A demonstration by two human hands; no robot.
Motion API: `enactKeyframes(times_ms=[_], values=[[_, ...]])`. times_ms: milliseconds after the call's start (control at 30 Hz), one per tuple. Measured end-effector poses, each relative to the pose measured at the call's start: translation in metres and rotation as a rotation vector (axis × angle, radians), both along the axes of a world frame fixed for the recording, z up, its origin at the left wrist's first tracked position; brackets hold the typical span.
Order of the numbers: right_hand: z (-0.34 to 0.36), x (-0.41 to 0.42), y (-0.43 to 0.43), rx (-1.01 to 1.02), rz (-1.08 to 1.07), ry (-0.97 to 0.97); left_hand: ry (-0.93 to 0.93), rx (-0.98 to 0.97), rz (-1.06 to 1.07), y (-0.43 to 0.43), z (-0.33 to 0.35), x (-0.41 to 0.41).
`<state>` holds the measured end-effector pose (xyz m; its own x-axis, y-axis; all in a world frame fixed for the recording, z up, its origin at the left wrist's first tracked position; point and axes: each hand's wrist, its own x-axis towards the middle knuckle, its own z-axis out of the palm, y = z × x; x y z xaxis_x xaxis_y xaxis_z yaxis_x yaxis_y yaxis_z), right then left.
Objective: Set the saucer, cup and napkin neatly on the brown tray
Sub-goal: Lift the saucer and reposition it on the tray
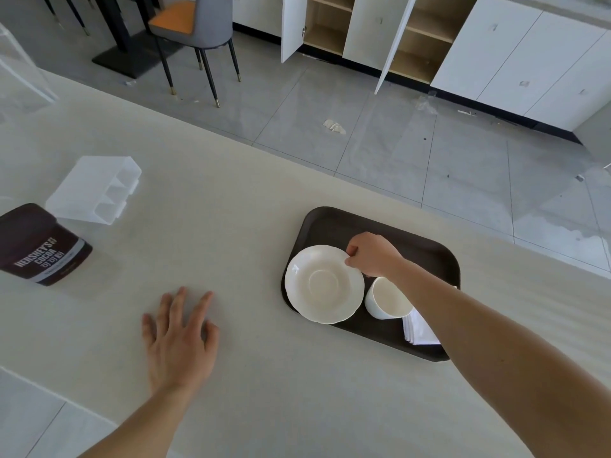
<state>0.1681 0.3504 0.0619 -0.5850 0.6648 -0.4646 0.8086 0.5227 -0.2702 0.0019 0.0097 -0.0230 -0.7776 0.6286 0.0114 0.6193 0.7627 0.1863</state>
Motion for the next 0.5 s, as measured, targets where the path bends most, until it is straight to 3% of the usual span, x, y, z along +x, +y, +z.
enactKeyframes(times_ms=[500], values=[[-0.004,-0.003,0.018,0.014,-0.037,0.02,-0.032,-0.01,0.002,0.002,0.01,0.003]])
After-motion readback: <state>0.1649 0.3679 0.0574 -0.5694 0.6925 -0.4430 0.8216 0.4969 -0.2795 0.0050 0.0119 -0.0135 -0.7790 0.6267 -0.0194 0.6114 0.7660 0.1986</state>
